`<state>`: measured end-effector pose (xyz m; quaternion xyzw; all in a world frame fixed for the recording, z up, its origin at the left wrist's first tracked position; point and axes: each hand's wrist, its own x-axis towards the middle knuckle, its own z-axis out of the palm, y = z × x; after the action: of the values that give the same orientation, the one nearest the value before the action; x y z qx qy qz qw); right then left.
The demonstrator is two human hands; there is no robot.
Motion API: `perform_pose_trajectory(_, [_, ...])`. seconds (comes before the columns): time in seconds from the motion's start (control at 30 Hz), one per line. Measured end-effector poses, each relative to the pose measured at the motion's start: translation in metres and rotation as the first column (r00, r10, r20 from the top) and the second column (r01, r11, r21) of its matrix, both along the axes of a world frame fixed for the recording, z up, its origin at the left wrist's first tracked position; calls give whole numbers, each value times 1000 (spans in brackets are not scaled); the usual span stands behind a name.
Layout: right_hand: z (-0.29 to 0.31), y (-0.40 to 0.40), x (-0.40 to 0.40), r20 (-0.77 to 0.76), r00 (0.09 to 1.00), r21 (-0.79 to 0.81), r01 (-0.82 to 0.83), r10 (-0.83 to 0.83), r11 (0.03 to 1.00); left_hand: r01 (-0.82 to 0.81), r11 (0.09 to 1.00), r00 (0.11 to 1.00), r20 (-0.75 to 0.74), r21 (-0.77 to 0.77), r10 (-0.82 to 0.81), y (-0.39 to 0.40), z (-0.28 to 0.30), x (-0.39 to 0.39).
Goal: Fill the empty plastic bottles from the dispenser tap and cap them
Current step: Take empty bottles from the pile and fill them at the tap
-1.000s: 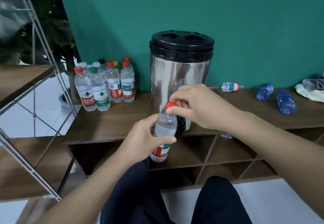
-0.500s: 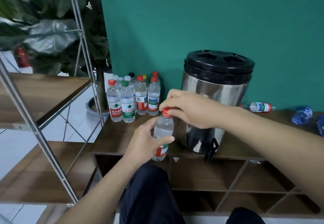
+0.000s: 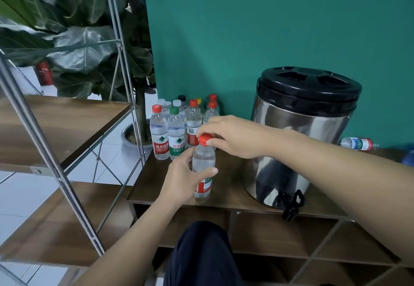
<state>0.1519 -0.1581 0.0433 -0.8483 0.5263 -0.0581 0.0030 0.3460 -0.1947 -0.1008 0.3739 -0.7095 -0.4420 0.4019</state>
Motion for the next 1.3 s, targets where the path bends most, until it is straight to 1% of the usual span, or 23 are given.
perform_pose_trajectory(0.17, [-7, -32, 12, 18, 998, -1, 52, -52, 999, -50, 998, 997, -57, 35, 52, -14, -4, -3])
perform_pose_trajectory(0.3, [-20, -47, 19, 63, 987, -44, 152, -149, 987, -100, 994, 995, -21, 33, 101, -22, -11, -4])
perform_pose_trajectory(0.4, [-30, -52, 25, 74, 982, -87, 177, -171, 980, -96, 995, 995, -4, 19, 96, -27, -13, -1])
perform_pose_trajectory(0.5, [-35, -52, 25, 151, 970, -90, 207, -192, 974, -87, 996, 995, 42, 14, 86, -30, -13, 1])
perform_pose_trajectory(0.63, [-40, -46, 20, 209, 959, -85, 214, -192, 973, -87, 996, 988, 127, 31, 82, -32, -7, 0])
perform_pose_trajectory(0.73, [-41, -41, 16, 228, 957, -77, 204, -182, 976, -89, 995, 980, 183, 52, 78, -29, -2, 2])
perform_pose_trajectory(0.8, [-41, -38, 16, 227, 957, -74, 201, -180, 977, -85, 995, 979, 191, 53, 73, -24, 0, 5])
perform_pose_trajectory(0.83, [-40, -35, 15, 230, 956, -76, 203, -181, 976, -87, 995, 981, 176, 41, 78, -21, 2, 7])
perform_pose_trajectory(0.9, [-36, -26, 15, 260, 947, -80, 216, -189, 973, -149, 989, 979, 141, -16, 150, -15, 6, 11])
perform_pose_trajectory(1.0, [-28, -3, 10, 334, 920, -98, 249, -204, 963, -286, 949, 951, 76, -135, 298, -1, 20, 17])
perform_pose_trajectory(1.07, [-24, 21, 4, 389, 897, -131, 278, -208, 952, -317, 924, 944, 24, -213, 330, 12, 33, 18])
perform_pose_trajectory(1.17, [-27, 66, -12, 514, 833, -180, 337, -204, 924, -232, 936, 972, -46, -266, 229, 40, 54, 5])
perform_pose_trajectory(1.23, [-33, 101, -26, 609, 770, -196, 380, -192, 904, -149, 929, 988, -25, -338, 150, 60, 61, -14])
perform_pose_trajectory(1.3, [-40, 135, -43, 668, 713, -179, 430, -212, 885, -67, 922, 998, -23, -381, 63, 80, 64, -40])
